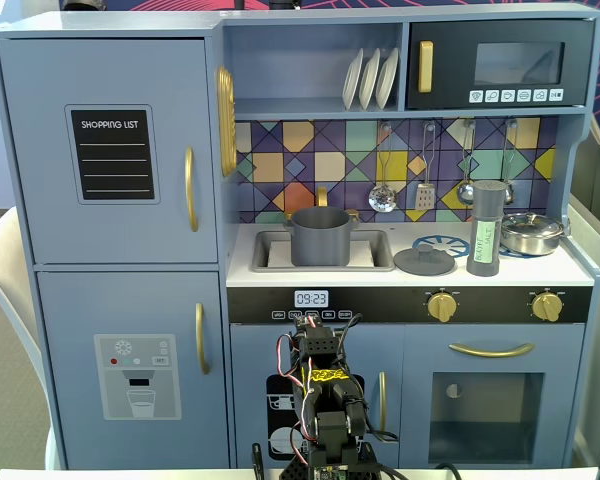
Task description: Put salt in the gray recipient
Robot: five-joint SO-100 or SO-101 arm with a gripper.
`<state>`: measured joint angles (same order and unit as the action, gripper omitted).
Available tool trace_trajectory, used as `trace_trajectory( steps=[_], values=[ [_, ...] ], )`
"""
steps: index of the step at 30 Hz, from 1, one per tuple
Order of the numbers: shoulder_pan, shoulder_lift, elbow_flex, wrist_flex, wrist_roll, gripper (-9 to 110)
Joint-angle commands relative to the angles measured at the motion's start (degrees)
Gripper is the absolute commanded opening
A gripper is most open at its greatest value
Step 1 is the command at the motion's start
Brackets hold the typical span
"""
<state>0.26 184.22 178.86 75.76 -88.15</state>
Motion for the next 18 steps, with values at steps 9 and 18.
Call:
trace_trajectory(
  steps=[9, 18],
  values=[
    [3.0, 0.3, -0.3, 0.4, -1.3, 0],
    [13.4, -0.5, -7.0, -0.6, -4.4, 0]
  ],
)
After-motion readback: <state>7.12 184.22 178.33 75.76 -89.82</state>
